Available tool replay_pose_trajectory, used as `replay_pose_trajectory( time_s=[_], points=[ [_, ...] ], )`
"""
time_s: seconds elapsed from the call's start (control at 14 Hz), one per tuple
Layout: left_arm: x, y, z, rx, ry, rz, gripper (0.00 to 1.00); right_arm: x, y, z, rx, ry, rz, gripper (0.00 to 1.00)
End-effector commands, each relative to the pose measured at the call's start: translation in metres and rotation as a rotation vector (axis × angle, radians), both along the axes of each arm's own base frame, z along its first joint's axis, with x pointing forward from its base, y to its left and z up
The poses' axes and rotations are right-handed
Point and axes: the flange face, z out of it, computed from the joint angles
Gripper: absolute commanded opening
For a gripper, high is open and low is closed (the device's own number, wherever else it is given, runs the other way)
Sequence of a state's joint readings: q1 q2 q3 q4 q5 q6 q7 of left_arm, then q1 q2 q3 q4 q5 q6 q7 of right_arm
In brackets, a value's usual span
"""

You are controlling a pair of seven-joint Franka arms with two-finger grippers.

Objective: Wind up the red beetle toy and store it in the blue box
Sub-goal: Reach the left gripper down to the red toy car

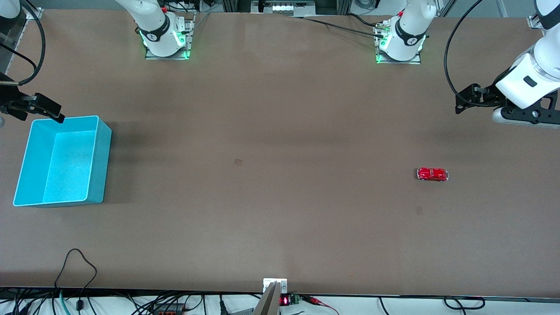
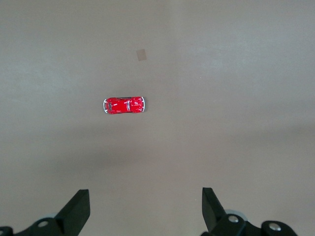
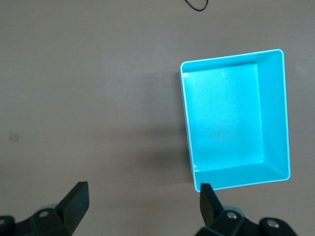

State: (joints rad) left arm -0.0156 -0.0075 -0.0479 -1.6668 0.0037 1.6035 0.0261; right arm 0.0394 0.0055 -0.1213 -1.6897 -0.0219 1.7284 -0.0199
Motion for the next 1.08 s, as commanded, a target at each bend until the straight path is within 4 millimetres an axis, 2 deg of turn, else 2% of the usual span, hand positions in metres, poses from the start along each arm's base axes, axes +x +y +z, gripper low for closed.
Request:
replay_pose_trajectory(
  time_s=[0.0,0.72,1.0],
  points=[
    [-0.001,-0.001,0.008,0.022,-0.002,-0.012,1.0,0.002,0.0,0.005,-0.006,-0.006,0.0,1.0],
    [-0.006,0.003,0.002,0.026,0.055,-0.018,1.0,0.002,0.0,0.005,-0.001,0.001,0.017,1.0],
    [-0.022,0.0,-0.019,0.015,0.233,-0.021,1.0,0.002,0.0,0.005,-0.001,0.001,0.014,1.0]
  ],
)
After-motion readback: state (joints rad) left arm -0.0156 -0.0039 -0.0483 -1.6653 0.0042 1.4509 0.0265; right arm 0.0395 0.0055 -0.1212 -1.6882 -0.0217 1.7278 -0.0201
